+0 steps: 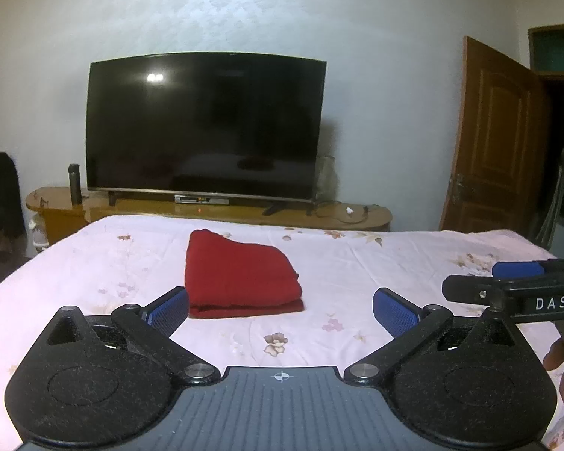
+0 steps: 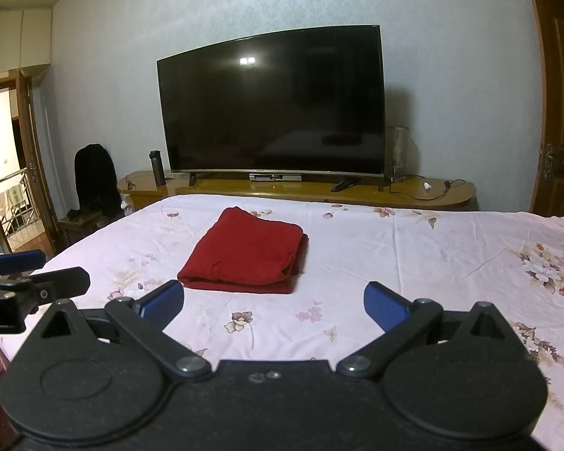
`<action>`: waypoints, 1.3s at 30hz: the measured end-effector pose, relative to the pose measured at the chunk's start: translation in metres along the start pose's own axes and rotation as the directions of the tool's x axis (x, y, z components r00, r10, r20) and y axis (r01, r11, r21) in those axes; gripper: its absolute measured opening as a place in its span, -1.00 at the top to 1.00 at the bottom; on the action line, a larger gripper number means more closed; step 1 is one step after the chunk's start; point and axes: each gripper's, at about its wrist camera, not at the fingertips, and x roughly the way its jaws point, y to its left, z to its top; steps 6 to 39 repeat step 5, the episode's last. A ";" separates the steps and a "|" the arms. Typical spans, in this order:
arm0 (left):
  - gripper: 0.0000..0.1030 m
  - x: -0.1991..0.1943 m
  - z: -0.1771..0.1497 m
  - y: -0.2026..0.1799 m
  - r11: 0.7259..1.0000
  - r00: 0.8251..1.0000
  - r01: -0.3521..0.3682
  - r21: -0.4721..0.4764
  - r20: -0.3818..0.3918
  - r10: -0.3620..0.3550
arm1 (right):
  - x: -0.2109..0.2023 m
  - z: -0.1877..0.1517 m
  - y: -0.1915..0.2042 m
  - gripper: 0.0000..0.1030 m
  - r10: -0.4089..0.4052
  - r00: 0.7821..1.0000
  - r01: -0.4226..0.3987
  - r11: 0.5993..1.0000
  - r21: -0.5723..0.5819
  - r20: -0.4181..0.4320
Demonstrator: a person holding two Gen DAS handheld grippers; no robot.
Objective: Fold small clothes
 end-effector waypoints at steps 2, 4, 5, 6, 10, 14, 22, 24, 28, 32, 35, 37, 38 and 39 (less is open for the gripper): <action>-0.99 0.000 0.001 -0.002 1.000 1.000 0.003 0.007 0.003 -0.003 | 0.000 0.000 0.000 -0.98 0.000 1.000 0.000 1.000 0.000 0.000; -0.99 0.001 0.001 -0.002 1.000 1.000 0.005 0.004 -0.003 -0.005 | 0.000 0.000 0.000 -0.98 0.000 1.000 0.000 1.000 0.000 0.000; -0.99 0.001 0.001 -0.002 1.000 1.000 0.006 -0.003 -0.004 -0.006 | 0.000 0.000 0.001 -0.98 0.001 1.000 -0.001 1.000 0.000 -0.001; -0.99 0.001 0.001 -0.002 1.000 1.000 0.006 -0.003 -0.004 -0.006 | 0.000 0.000 0.001 -0.98 0.001 1.000 -0.001 1.000 0.000 -0.001; -0.99 0.001 0.001 -0.002 1.000 1.000 0.006 -0.003 -0.004 -0.006 | 0.000 0.000 0.001 -0.98 0.001 1.000 -0.001 1.000 0.000 -0.001; -0.99 0.001 0.001 -0.002 1.000 1.000 0.006 -0.003 -0.004 -0.006 | 0.000 0.000 0.001 -0.98 0.001 1.000 -0.001 1.000 0.000 -0.001; -0.99 0.001 0.001 -0.002 1.000 1.000 0.006 -0.003 -0.004 -0.006 | 0.000 0.000 0.001 -0.98 0.001 1.000 -0.001 1.000 0.000 -0.001; -0.99 0.001 0.001 -0.002 1.000 1.000 0.006 -0.003 -0.004 -0.006 | 0.000 0.000 0.001 -0.98 0.001 1.000 -0.001 1.000 0.000 -0.001; -0.99 0.001 0.001 -0.002 1.000 1.000 0.006 -0.003 -0.004 -0.006 | 0.000 0.000 0.001 -0.98 0.001 1.000 -0.001 1.000 0.000 -0.001; -0.99 0.001 0.001 -0.002 1.000 1.000 0.006 -0.003 -0.004 -0.006 | 0.000 0.000 0.001 -0.98 0.001 1.000 -0.001 1.000 0.000 -0.001; -0.99 0.001 0.001 -0.002 1.000 1.000 0.006 -0.003 -0.004 -0.006 | 0.000 0.000 0.001 -0.98 0.001 1.000 -0.001 1.000 0.000 -0.001; -0.99 0.001 0.001 -0.002 1.000 1.000 0.006 -0.003 -0.004 -0.006 | 0.000 0.000 0.001 -0.98 0.001 1.000 -0.001 1.000 0.000 -0.001; -0.99 0.001 0.001 -0.002 1.000 1.000 0.006 -0.003 -0.004 -0.006 | 0.000 0.000 0.001 -0.98 0.001 1.000 -0.001 1.000 0.000 -0.001; -0.99 0.001 0.001 -0.002 1.000 1.000 0.006 -0.003 -0.004 -0.006 | 0.000 0.000 0.001 -0.98 0.001 1.000 -0.001 1.000 0.000 -0.001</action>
